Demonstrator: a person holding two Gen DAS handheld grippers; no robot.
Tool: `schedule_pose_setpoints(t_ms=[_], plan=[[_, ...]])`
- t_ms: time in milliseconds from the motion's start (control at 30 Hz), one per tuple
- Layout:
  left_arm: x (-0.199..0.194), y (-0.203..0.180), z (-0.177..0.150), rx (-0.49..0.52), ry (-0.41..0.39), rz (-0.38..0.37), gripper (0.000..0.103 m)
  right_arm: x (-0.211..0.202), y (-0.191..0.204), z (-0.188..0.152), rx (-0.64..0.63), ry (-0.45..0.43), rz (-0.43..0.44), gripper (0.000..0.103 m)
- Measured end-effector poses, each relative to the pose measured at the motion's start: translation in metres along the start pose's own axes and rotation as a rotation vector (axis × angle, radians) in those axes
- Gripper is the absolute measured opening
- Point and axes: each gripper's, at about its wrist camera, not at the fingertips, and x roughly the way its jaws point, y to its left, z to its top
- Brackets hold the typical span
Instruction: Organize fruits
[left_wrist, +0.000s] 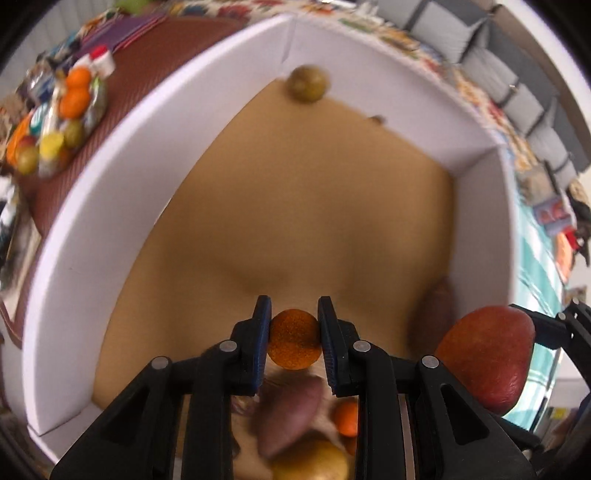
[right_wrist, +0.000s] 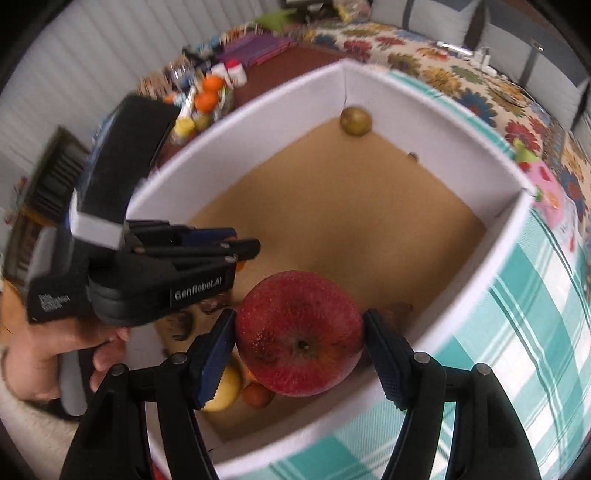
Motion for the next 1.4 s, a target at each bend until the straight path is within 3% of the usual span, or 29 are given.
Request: schedule_pose_setpoints(t_ms=[233, 300, 400, 533, 633, 700, 833, 867, 933, 1100, 1233, 1400], plan=[[0.020, 0.017, -0.003, -0.019, 0.028, 0.040, 0.031, 0.053, 0.004, 0.006, -0.030, 0.072, -0.052, 0.069], [0.021, 0.020, -0.002, -0.027, 0.025, 0.048, 0.047, 0.061, 0.003, 0.004, -0.030, 0.086, -0.068, 0.070], [0.007, 0.020, -0.006, -0.025, -0.026, 0.071, 0.058, 0.055, -0.001, 0.000, -0.018, 0.051, -0.061, 0.071], [-0.045, 0.010, -0.019, -0.004, -0.199, 0.117, 0.069, 0.009, -0.004, 0.001, 0.001, -0.031, -0.065, 0.078], [-0.096, -0.008, -0.041, 0.030, -0.363, 0.139, 0.082, -0.047, 0.001, -0.007, -0.011, -0.112, -0.107, 0.092], [-0.128, -0.021, -0.062, 0.059, -0.473, 0.184, 0.091, -0.082, 0.005, -0.022, -0.016, -0.160, -0.144, 0.098], [-0.163, -0.044, -0.092, 0.081, -0.596, 0.322, 0.093, -0.125, 0.013, -0.054, -0.015, -0.230, -0.200, 0.099], [-0.168, -0.049, -0.101, 0.075, -0.601, 0.366, 0.093, -0.133, 0.018, -0.066, -0.007, -0.245, -0.201, 0.099], [-0.174, -0.054, -0.114, 0.072, -0.608, 0.387, 0.093, -0.144, 0.023, -0.083, 0.015, -0.261, -0.190, 0.099], [-0.190, -0.045, -0.139, 0.043, -0.610, 0.321, 0.093, -0.160, 0.034, -0.113, 0.043, -0.296, -0.191, 0.099], [-0.196, -0.043, -0.154, 0.001, -0.623, 0.328, 0.093, -0.159, 0.049, -0.122, 0.031, -0.313, -0.200, 0.099], [-0.187, -0.044, -0.159, 0.049, -0.514, 0.357, 0.093, -0.159, 0.064, -0.128, 0.041, -0.326, -0.197, 0.099]])
